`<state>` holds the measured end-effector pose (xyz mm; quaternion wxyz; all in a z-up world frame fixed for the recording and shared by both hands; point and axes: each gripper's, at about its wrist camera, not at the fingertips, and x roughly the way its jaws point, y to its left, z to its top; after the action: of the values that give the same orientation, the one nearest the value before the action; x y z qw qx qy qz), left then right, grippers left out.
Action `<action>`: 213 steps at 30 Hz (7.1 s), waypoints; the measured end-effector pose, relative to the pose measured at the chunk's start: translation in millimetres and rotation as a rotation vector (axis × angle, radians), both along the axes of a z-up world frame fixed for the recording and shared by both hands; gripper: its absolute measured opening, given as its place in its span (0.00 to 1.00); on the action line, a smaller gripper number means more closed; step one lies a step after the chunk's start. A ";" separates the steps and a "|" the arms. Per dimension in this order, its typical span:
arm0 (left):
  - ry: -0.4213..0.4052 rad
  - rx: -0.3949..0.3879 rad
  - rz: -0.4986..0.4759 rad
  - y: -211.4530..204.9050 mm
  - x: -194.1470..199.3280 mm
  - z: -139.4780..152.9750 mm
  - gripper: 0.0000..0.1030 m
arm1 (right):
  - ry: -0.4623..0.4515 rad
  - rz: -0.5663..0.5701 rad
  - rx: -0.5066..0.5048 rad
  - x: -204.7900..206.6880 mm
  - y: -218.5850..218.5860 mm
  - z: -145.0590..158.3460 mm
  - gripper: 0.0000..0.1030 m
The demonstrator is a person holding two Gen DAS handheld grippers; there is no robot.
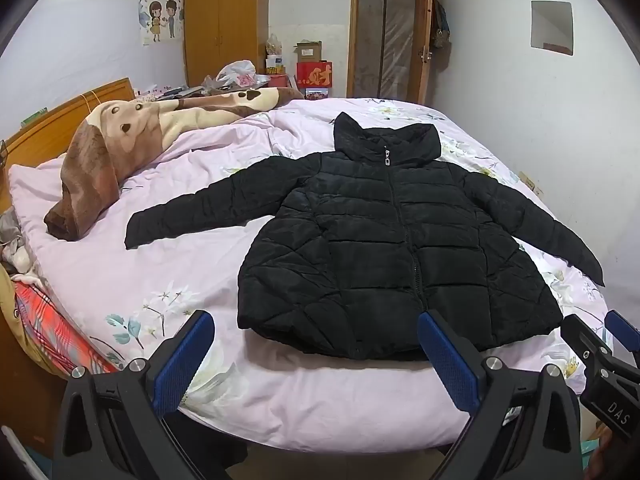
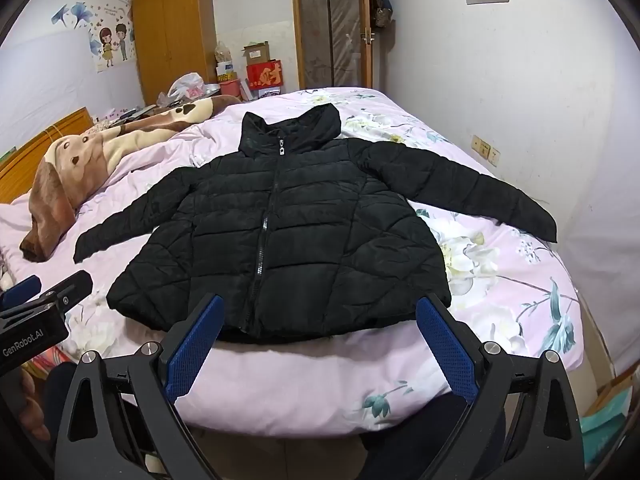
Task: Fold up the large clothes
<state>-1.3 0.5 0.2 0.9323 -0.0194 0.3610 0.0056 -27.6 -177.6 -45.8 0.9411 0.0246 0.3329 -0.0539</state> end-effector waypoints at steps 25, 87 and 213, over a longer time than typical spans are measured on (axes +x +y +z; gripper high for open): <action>0.009 -0.036 0.015 16.3 2.5 0.5 1.00 | -0.002 -0.015 -0.013 3.7 -3.6 -0.4 0.94; 0.034 -0.044 0.025 21.6 0.8 -4.5 1.00 | 0.012 -0.014 -0.024 5.9 -2.0 -3.9 0.94; -0.019 -0.066 -0.189 25.5 359.3 -75.2 0.70 | 0.184 0.102 0.285 432.1 -60.6 -99.3 0.93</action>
<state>358.1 26.1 -75.0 0.9310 -0.0159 0.3522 -0.0943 404.5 -238.2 -145.1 0.8952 0.1357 0.4227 0.0396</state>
